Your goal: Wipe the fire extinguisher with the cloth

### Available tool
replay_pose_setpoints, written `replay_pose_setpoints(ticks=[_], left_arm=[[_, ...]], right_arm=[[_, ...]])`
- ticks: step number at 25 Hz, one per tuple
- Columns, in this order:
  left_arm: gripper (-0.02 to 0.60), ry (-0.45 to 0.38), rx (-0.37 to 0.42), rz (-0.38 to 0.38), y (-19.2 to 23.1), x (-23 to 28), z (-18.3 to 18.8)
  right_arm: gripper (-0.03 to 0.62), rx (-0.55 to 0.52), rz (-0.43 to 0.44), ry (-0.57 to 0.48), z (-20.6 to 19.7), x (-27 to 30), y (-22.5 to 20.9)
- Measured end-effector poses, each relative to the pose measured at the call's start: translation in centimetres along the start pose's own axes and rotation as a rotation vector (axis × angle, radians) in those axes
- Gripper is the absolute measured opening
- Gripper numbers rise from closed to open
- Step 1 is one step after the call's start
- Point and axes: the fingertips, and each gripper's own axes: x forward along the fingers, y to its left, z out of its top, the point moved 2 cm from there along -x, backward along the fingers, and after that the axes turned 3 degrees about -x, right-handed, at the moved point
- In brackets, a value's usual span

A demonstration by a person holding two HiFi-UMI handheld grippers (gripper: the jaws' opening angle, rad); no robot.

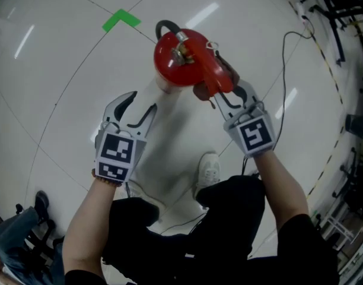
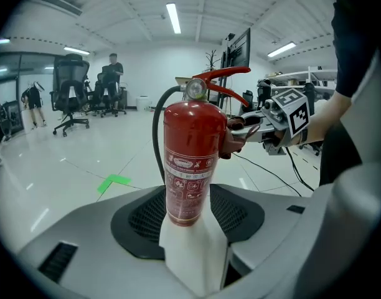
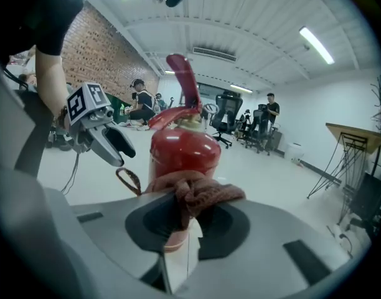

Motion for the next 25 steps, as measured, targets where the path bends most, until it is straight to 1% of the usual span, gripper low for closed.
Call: replay_pose_setpoints(ticks=[6,11,15,19,25], left_arm=[[0.218,-0.044,-0.019,0.006,1.4,-0.9,0.0],[0.218,-0.049,0.041,0.008,1.9,-1.2,0.1],[0.218,-0.038,0.04,-0.007,2.4,-0.7,-0.6],[0.218,-0.03,0.083,-0.014,2.6,-0.2,-1.0],[0.216,-0.036,0.072,-0.013,3.3,0.3,-1.1]], right_arm=[[0.078,-0.02,0.022,0.028,-2.2,1.5,1.2],[0.078,-0.058,0.092,0.107,-4.4,2.8,2.8],[0.078,-0.064,0.139,0.179,-5.9,3.9,3.9],[0.078,-0.038,0.129,0.229,-7.2,4.8,4.5],[0.078,0.019,0.096,0.255,-8.6,5.6,5.1]])
